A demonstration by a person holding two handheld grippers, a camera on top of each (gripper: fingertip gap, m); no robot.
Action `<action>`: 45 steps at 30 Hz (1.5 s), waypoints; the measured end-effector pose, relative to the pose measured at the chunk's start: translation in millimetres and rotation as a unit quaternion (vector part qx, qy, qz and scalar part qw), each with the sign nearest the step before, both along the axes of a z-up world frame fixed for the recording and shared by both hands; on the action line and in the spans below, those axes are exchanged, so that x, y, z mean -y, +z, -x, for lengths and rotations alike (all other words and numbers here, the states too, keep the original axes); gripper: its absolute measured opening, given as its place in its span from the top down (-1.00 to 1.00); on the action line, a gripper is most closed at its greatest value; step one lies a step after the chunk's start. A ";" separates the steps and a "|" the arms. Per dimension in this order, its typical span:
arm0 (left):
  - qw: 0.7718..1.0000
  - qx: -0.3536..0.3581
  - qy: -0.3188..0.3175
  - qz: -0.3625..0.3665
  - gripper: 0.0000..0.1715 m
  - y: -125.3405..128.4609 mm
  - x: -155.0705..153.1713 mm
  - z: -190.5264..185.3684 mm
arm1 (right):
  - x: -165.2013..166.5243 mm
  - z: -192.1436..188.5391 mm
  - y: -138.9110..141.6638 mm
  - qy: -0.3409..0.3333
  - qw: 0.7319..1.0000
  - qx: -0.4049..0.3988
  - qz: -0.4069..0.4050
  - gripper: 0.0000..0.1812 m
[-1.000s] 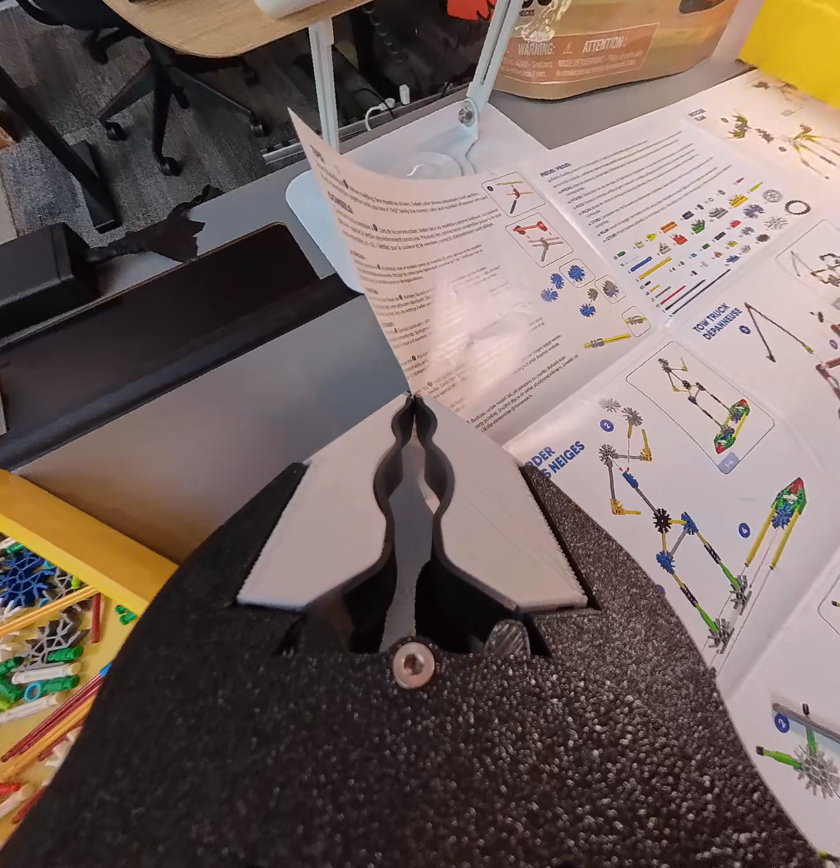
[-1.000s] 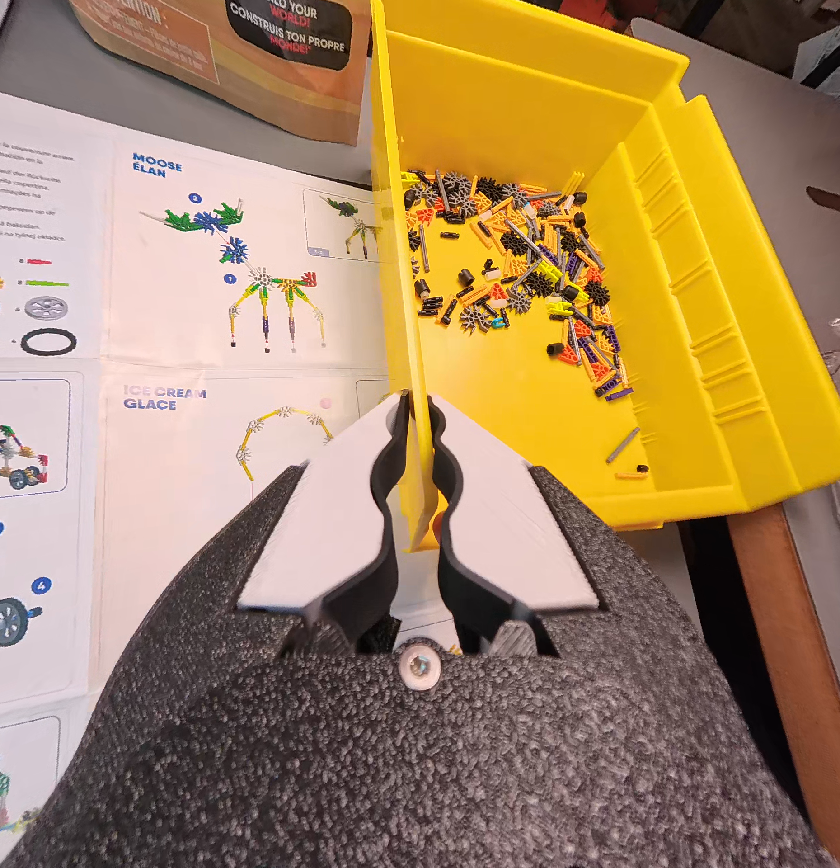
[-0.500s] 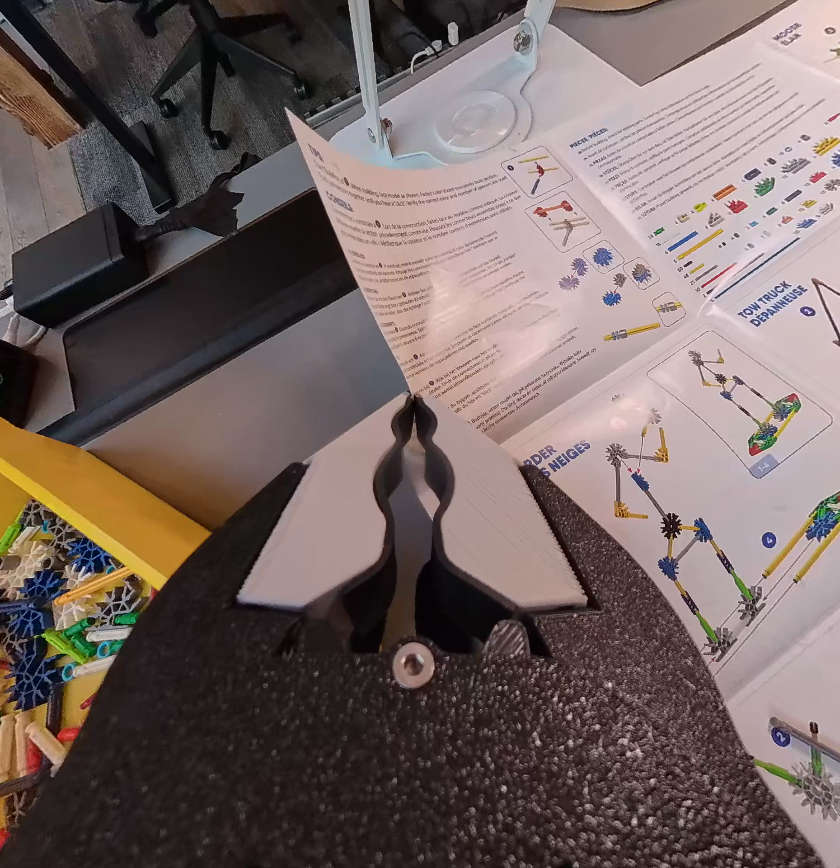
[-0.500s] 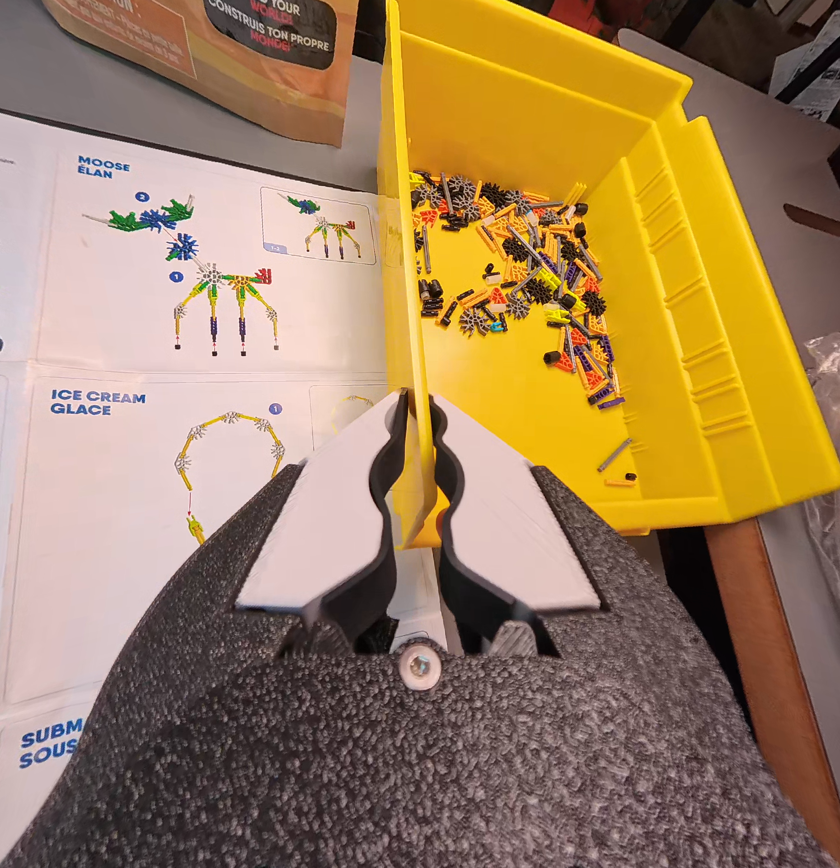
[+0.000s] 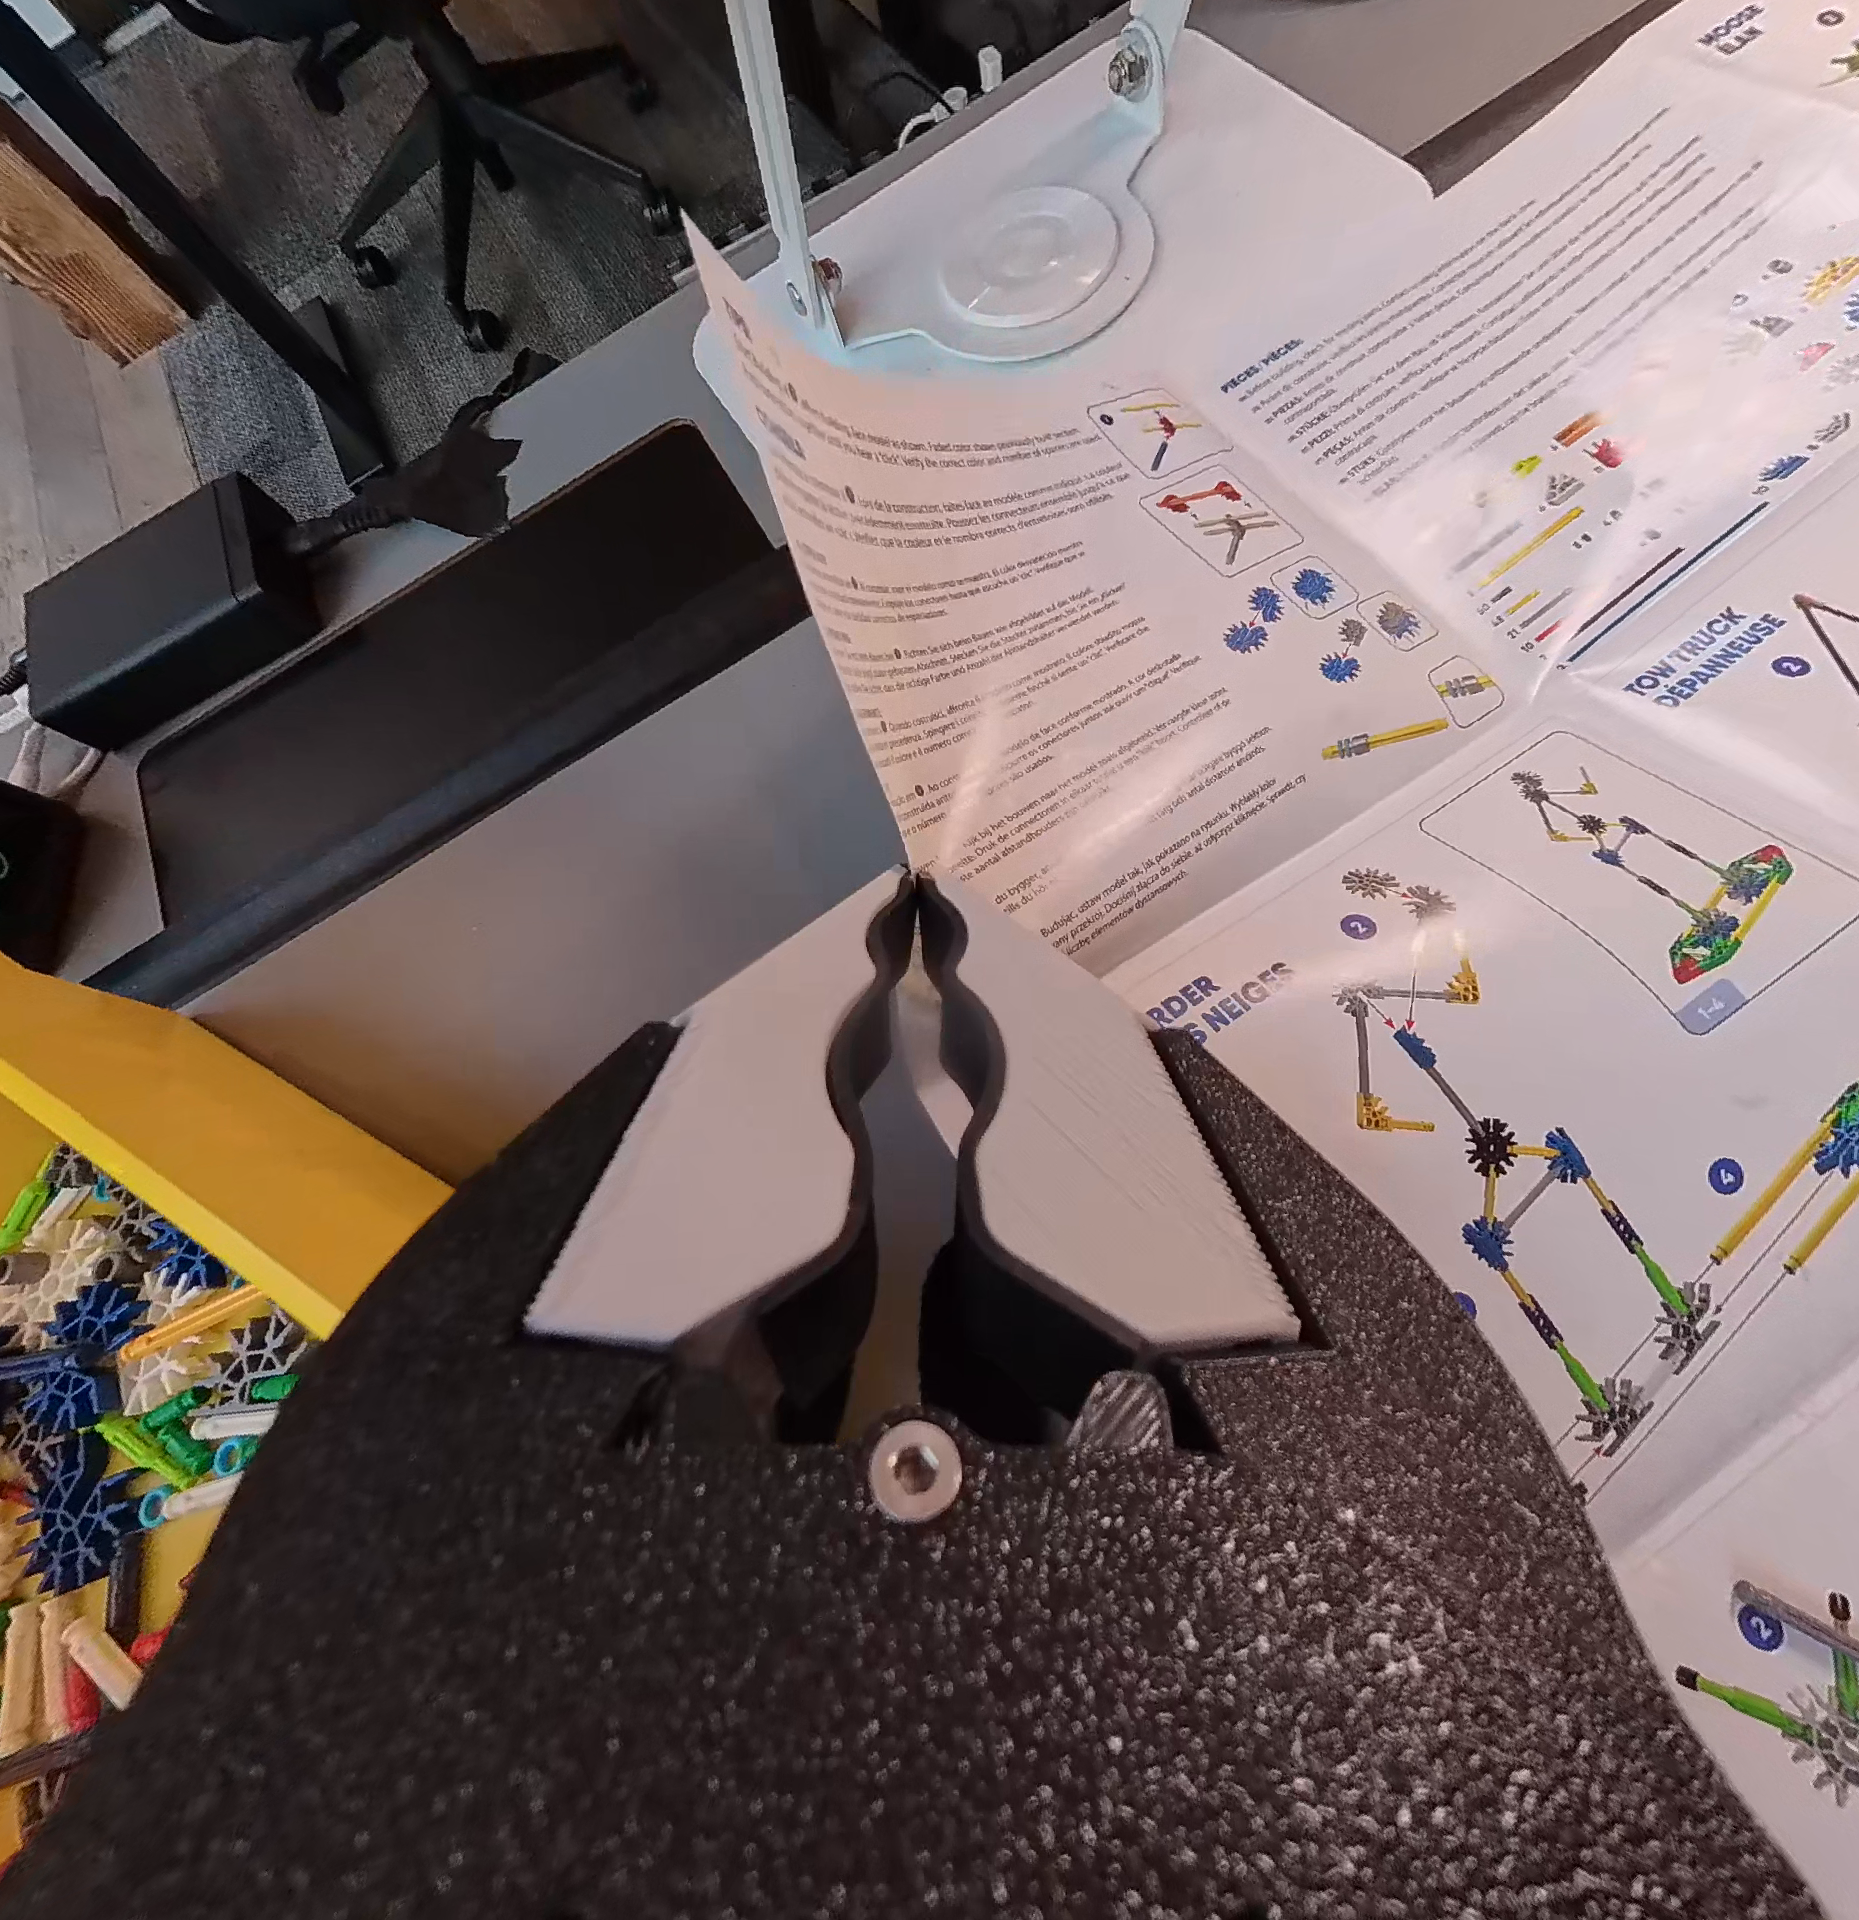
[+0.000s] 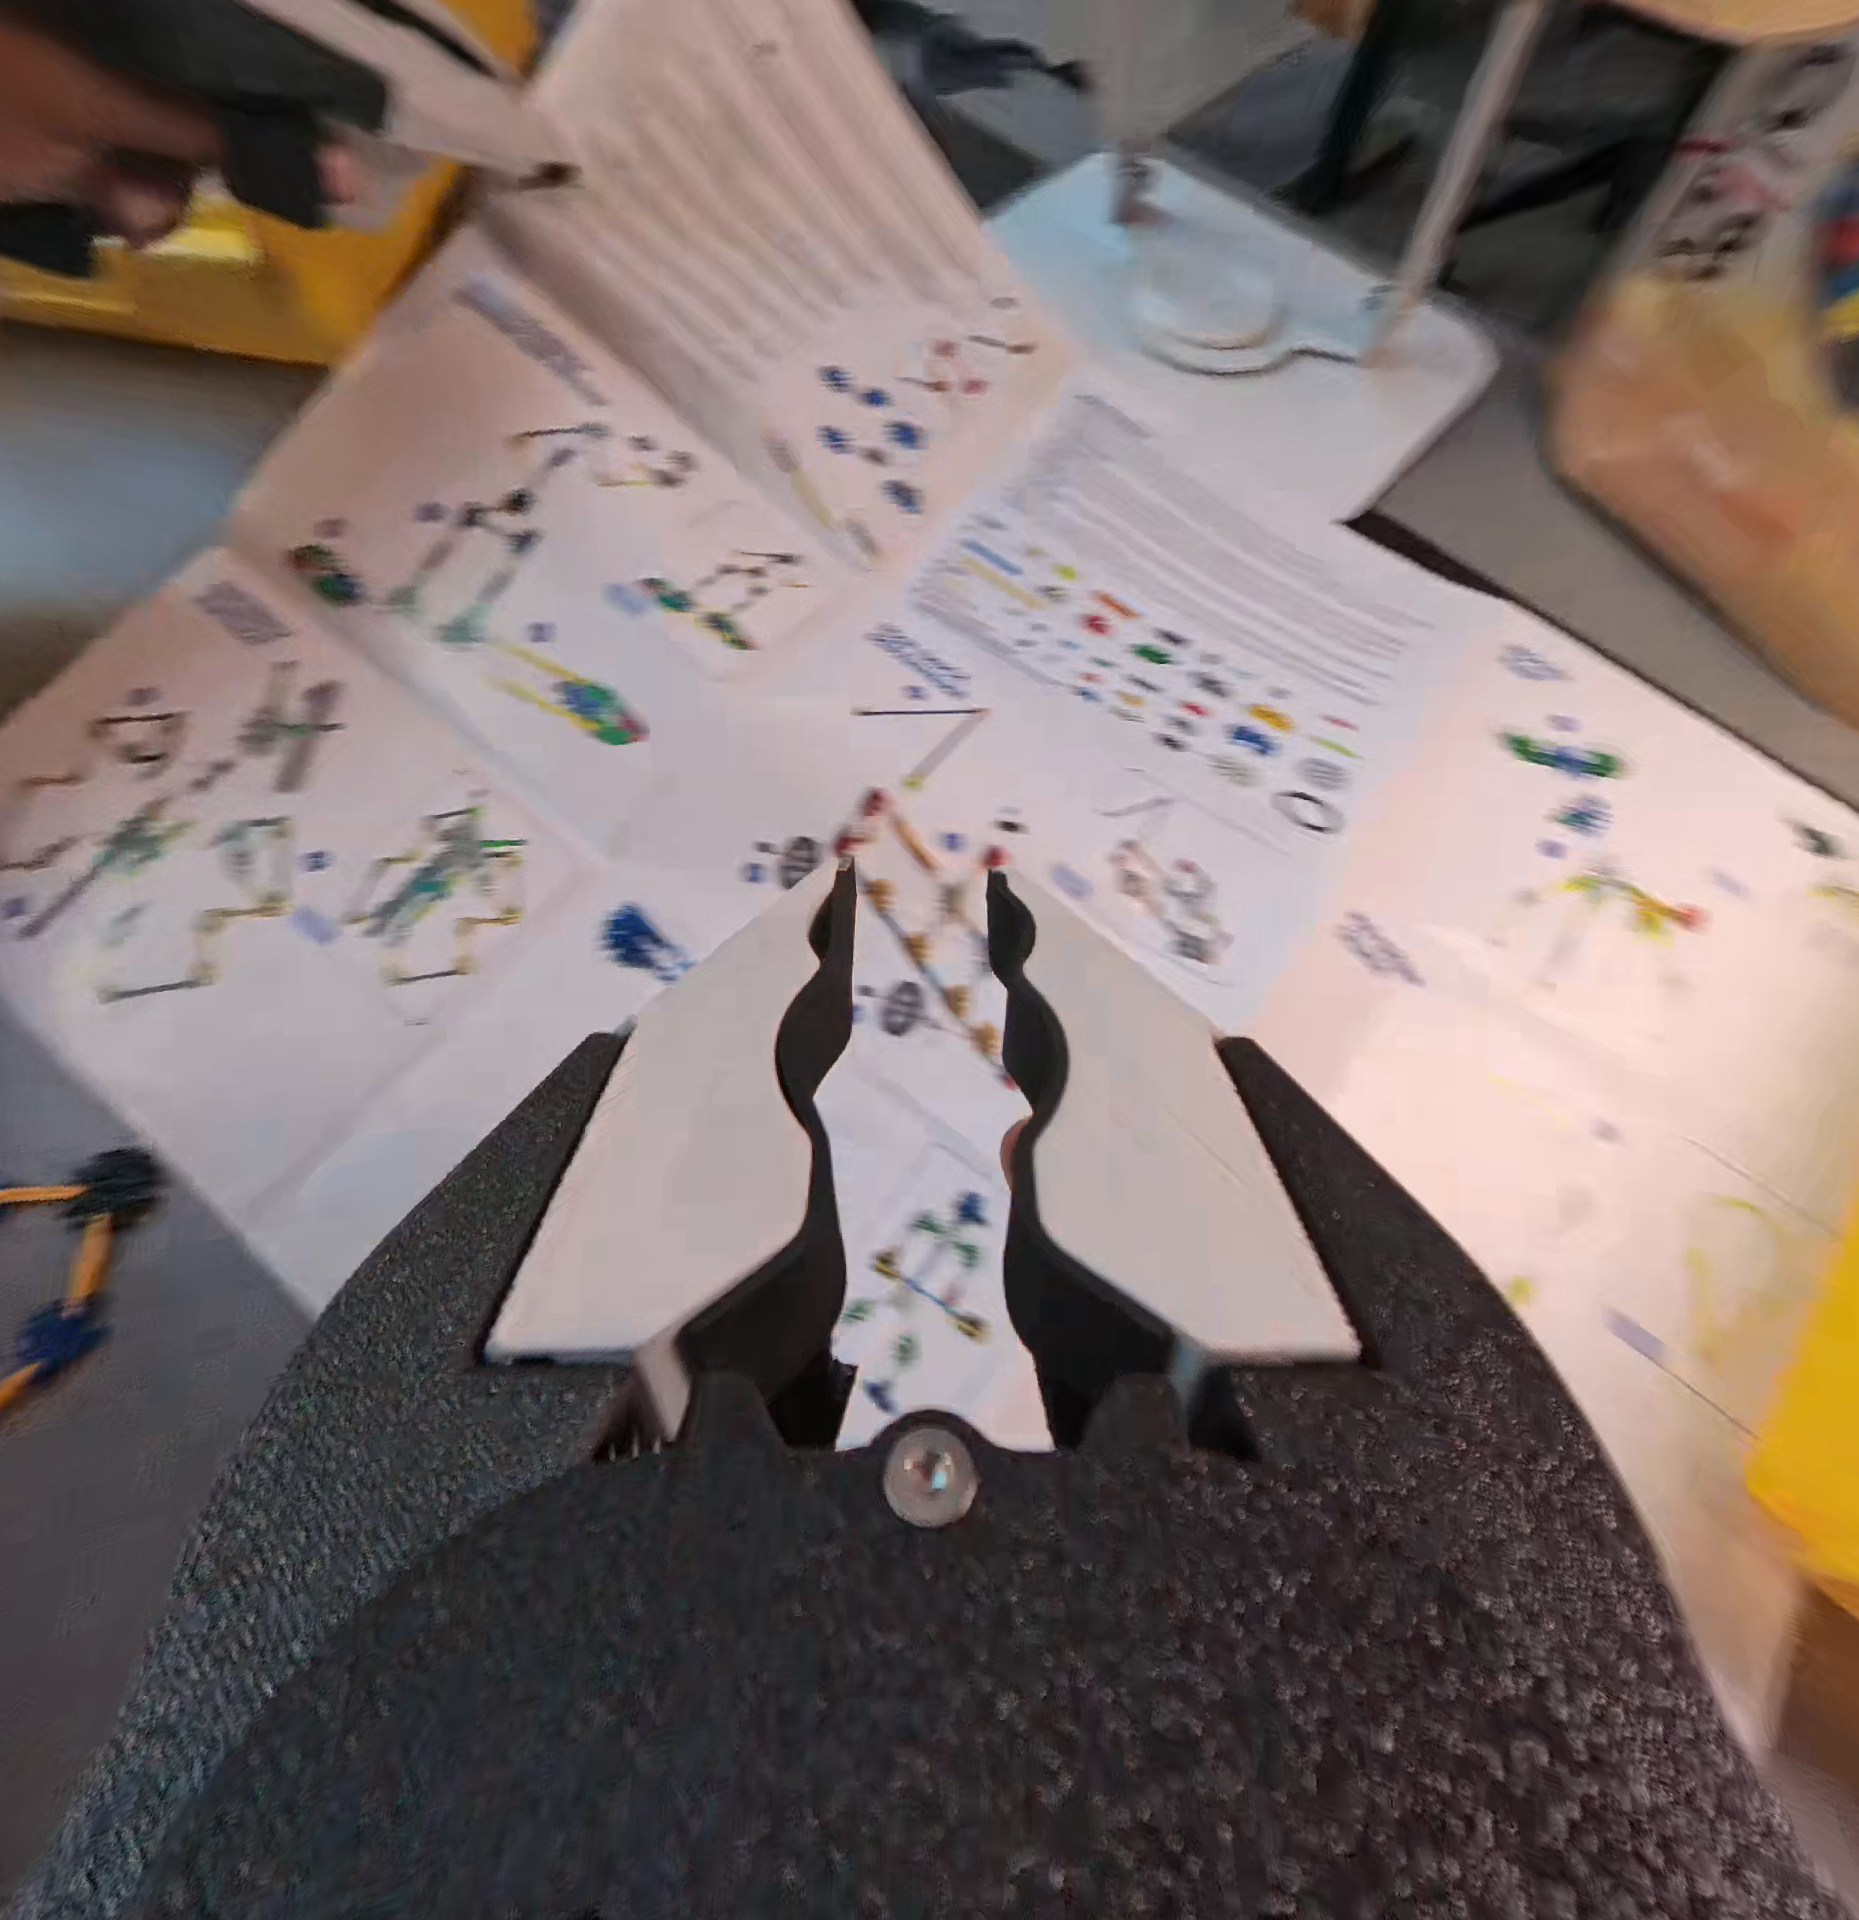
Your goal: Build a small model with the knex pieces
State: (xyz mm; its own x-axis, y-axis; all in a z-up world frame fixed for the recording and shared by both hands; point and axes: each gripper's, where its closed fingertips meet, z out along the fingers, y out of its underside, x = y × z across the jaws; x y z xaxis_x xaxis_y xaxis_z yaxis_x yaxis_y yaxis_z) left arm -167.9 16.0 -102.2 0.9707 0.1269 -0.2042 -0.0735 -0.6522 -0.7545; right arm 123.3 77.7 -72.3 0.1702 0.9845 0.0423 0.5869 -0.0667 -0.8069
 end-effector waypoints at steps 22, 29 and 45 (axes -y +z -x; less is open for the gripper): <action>1.000 0.005 -0.012 -0.020 1.00 5.7 -0.3 -2.3 | 171.5 113.0 -95.1 0.206 0.969 0.133 -0.022 0.99; 1.000 0.002 -0.017 -0.026 1.00 7.4 -1.4 -3.3 | 175.6 -27.0 -63.8 0.301 0.938 0.174 -0.004 0.99; 0.995 0.004 -0.051 -0.081 1.00 51.1 24.9 10.9 | 96.8 -60.1 -25.2 0.174 0.982 0.074 -0.026 0.75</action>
State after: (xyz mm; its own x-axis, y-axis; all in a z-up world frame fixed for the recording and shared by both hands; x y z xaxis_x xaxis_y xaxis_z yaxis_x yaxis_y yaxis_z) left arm -178.8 -8.9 -51.1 0.9819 0.0571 -0.1807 -0.1266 -0.5120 -0.8496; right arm 183.4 -19.1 -97.5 -0.1872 0.9779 0.0934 0.6785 0.1975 -0.7075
